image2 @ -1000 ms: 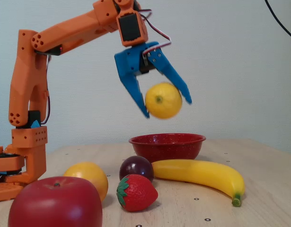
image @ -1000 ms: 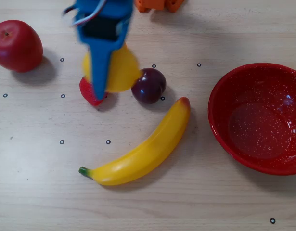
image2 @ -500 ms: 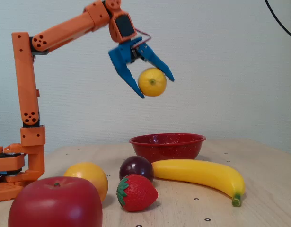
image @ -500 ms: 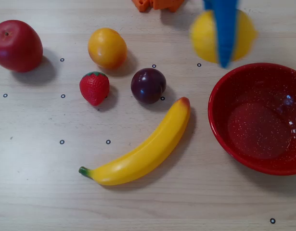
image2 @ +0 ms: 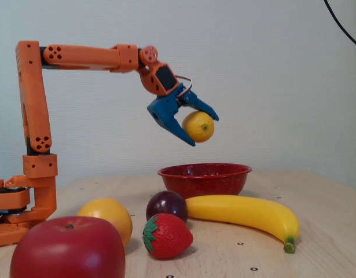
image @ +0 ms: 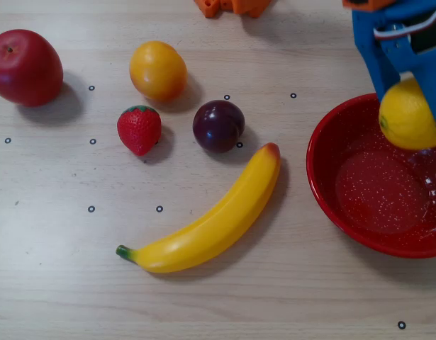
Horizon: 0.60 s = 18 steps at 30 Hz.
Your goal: Put the lemon in the red bowl.
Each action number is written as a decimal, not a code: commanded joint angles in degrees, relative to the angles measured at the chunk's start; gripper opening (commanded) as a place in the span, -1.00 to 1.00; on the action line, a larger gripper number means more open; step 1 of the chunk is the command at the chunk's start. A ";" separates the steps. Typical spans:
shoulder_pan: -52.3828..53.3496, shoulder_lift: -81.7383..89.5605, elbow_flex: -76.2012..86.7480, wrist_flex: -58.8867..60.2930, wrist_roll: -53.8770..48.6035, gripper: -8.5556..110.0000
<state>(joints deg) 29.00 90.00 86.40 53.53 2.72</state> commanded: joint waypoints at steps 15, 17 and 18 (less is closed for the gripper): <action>2.72 -9.14 -4.83 -9.58 0.97 -0.47; 2.81 -10.55 -5.63 -9.93 0.97 -0.45; 2.81 -11.16 -5.98 -10.02 1.05 -0.44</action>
<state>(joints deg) 29.71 75.59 87.28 45.62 3.52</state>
